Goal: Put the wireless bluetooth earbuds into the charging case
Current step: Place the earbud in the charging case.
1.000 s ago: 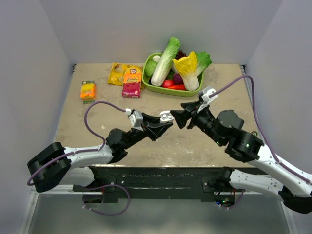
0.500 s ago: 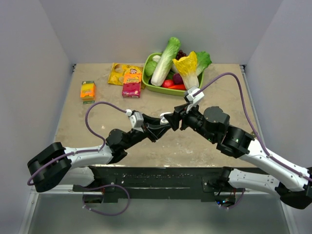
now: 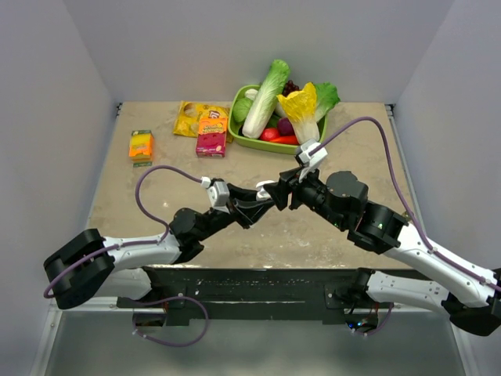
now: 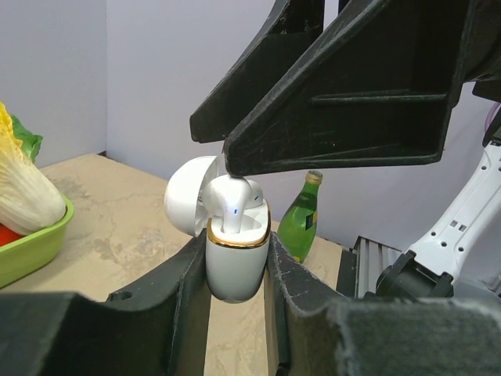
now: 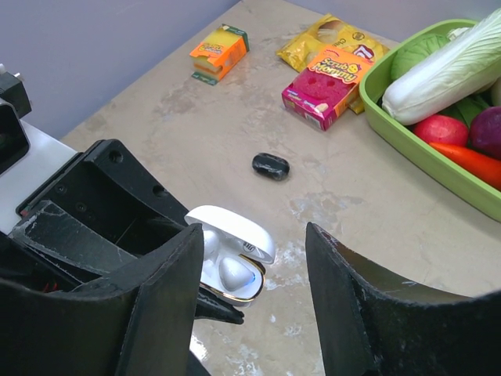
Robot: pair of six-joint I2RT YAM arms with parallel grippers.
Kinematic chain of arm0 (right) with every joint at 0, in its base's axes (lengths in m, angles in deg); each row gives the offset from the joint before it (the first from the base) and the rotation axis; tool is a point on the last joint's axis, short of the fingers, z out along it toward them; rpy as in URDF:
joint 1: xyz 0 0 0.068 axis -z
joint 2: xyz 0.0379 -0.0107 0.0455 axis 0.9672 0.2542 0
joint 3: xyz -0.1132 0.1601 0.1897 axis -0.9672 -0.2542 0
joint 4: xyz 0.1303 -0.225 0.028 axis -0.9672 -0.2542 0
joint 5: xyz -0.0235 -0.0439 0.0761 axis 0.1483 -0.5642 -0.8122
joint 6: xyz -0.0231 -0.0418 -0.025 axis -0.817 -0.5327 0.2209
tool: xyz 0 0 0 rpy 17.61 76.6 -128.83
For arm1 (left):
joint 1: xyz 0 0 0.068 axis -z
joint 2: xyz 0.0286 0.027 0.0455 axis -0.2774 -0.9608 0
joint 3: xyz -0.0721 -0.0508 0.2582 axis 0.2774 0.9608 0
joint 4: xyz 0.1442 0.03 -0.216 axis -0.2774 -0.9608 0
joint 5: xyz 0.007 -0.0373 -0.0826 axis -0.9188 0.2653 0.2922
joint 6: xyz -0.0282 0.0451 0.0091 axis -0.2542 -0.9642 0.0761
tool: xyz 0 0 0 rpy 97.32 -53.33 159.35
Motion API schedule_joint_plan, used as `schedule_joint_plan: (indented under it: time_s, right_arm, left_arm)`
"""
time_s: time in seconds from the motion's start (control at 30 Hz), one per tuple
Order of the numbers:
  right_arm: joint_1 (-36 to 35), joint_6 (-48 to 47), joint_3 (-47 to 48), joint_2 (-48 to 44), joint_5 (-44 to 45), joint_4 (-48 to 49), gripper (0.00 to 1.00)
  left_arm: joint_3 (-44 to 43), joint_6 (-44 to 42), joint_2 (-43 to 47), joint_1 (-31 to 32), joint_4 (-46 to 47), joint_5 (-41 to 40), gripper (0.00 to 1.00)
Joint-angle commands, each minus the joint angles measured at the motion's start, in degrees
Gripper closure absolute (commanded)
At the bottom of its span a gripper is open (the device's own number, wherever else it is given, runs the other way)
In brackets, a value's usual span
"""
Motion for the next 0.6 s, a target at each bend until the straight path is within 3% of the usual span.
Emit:
schedule_joint_plan:
  time_s: [0.0,0.27,0.57]
  right_arm:
    - [0.1,0.2,-0.3,0.2,0.4,-0.1,0.43]
    - [0.1,0.0,-1.0,-1.6,-2.4,-0.2,0.53]
    - [0.1,0.5,-0.7,-5.0,0.0,2.1,0.45]
  left_arm:
    - [0.6,-2.2,1.6,0.1,5.9,0.8,1.0]
    - [1.0,-3.5,2.2,0.1,6.0,0.4,1.0]
    - [1.4,-4.3,2.3,0.1,6.2,0.8,1.0]
